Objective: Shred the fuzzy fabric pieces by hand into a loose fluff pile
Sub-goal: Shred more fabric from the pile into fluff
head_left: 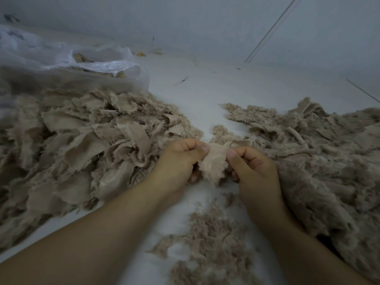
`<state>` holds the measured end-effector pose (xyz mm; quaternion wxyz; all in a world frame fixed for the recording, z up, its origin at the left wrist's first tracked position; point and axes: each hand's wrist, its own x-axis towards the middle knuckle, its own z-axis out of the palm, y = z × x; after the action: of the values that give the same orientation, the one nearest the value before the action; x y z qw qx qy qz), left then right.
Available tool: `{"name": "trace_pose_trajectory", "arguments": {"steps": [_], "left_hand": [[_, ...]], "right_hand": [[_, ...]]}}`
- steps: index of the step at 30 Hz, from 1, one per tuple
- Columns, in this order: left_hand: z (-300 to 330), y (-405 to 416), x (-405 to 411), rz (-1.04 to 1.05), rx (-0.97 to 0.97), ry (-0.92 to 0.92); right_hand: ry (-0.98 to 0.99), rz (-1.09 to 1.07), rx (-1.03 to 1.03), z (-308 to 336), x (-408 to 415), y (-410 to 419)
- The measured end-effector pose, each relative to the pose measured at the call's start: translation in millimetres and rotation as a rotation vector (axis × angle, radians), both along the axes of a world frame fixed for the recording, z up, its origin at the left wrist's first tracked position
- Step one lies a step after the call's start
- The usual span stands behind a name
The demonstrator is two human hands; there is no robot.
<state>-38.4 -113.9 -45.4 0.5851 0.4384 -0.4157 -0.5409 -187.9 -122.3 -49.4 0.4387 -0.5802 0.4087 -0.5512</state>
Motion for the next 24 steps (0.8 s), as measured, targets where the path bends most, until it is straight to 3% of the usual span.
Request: {"name": "trace_pose_trajectory", "arguments": {"steps": [5, 11, 18, 22, 24], "left_hand": [[-0.1, 2.3, -2.9, -0.034, -0.029, -0.039], [2.7, 3.9, -4.3, -0.005, -0.047, -0.005], [5.9, 2.0, 4.1, 0.04, -0.014, 0.048], [8.0, 6.1, -1.5, -0.143, -0.008, -0.286], [8.4, 6.1, -0.4, -0.184, 0.006, -0.346]], "right_hand": [[-0.001, 0.081, 0.015, 2.4, 2.0, 3.7], [0.092, 0.004, -0.02, -1.1, -1.2, 0.5], [0.006, -0.089, 0.032, -1.6, -3.0, -3.2], [0.076, -0.114, -0.013, -2.6, -3.4, -2.7], [0.08, -0.121, -0.013, -2.0, -3.2, -2.5]]}}
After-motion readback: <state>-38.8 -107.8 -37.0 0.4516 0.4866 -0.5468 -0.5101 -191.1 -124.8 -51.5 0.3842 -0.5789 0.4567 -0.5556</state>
